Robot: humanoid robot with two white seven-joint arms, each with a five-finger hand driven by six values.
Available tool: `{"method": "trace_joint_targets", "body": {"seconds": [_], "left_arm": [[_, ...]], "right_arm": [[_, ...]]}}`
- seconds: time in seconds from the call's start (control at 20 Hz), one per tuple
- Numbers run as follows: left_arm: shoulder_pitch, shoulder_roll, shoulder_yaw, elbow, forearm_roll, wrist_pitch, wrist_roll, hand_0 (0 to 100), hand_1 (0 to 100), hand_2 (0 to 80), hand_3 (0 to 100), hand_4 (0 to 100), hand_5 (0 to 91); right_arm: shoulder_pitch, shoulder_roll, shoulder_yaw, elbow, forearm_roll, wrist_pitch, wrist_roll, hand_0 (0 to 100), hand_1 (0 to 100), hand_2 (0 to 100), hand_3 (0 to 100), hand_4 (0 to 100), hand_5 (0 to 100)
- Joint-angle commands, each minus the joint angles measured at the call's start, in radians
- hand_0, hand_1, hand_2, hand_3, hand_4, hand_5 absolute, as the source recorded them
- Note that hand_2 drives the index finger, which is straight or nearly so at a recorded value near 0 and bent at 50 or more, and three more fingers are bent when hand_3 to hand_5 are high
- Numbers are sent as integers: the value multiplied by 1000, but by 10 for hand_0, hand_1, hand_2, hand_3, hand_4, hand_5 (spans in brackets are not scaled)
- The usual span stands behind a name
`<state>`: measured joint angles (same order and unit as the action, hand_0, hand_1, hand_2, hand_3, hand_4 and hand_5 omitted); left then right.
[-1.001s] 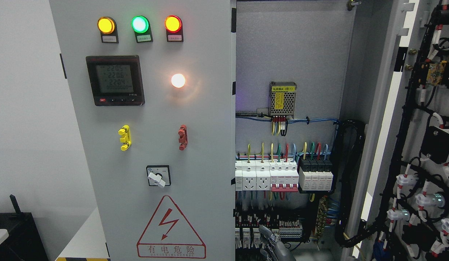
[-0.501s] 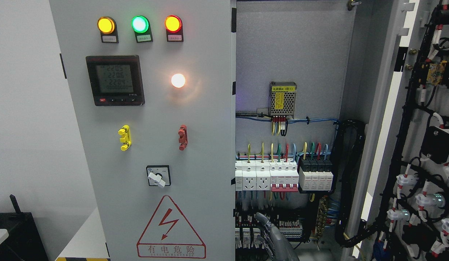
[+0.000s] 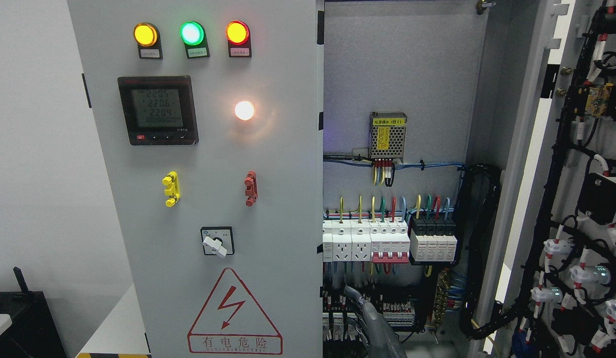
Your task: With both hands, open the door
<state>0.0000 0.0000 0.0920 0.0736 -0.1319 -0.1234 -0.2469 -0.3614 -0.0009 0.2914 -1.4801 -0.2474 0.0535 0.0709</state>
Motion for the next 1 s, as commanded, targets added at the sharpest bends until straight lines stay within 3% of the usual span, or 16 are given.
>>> {"method": "trace_joint_targets", "body": {"seconds": [0.0, 0.95], "left_arm": [[8, 8, 0, 0, 0, 1, 0, 0, 0, 0, 0, 42, 0], [8, 8, 0, 0, 0, 1, 0, 0, 0, 0, 0, 43, 0]], "right_arm": [[-31, -27, 12, 63, -39, 2, 1, 0, 0, 0, 0, 0, 0], [-63, -36, 20, 64, -76, 5, 6, 0, 0, 0, 0, 0, 0]]}}
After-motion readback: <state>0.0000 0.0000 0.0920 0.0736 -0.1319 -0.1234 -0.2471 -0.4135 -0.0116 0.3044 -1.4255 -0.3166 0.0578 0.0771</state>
